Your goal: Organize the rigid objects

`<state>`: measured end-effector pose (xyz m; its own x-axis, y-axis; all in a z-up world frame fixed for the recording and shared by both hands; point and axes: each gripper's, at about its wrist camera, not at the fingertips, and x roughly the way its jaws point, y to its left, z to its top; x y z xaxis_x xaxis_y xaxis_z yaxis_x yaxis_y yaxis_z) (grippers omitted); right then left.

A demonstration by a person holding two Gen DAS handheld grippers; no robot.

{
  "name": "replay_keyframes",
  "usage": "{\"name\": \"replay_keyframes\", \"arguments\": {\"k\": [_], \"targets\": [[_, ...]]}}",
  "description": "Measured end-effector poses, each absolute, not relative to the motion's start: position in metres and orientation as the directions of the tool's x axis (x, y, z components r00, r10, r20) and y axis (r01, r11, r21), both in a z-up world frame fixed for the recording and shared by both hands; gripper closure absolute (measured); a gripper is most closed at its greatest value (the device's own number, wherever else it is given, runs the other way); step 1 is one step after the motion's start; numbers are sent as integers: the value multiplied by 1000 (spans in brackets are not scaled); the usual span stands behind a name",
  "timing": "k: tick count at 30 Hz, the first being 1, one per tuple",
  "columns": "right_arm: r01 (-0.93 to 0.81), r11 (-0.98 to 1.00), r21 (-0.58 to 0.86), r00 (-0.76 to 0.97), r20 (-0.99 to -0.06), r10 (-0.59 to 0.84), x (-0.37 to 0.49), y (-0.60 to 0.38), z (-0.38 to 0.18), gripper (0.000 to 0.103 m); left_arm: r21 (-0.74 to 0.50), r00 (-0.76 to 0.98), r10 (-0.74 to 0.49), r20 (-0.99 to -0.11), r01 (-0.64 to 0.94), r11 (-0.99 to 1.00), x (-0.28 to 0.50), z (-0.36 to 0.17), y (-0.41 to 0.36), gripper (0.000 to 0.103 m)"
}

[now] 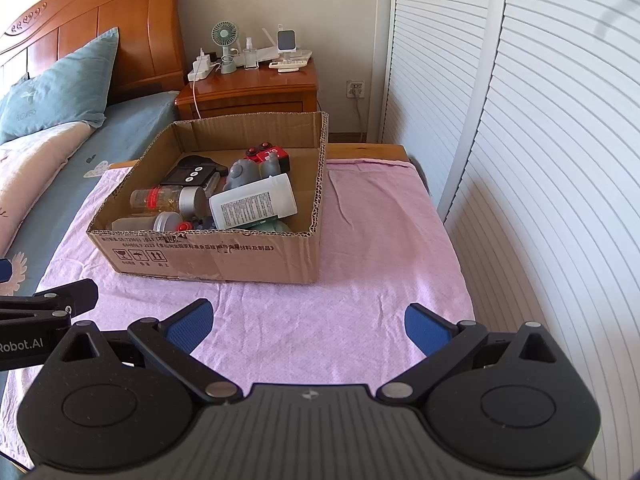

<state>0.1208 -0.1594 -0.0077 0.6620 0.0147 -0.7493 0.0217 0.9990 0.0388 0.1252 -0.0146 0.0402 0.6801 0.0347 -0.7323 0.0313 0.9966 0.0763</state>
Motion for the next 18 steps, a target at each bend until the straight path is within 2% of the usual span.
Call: {"name": "replay_keyframes", "arguments": {"k": [18], "targets": [[19,999,38,663,-749,16,120,-159,-8,0,68,679,30,-733,29,997,124,40,-14,1]]}}
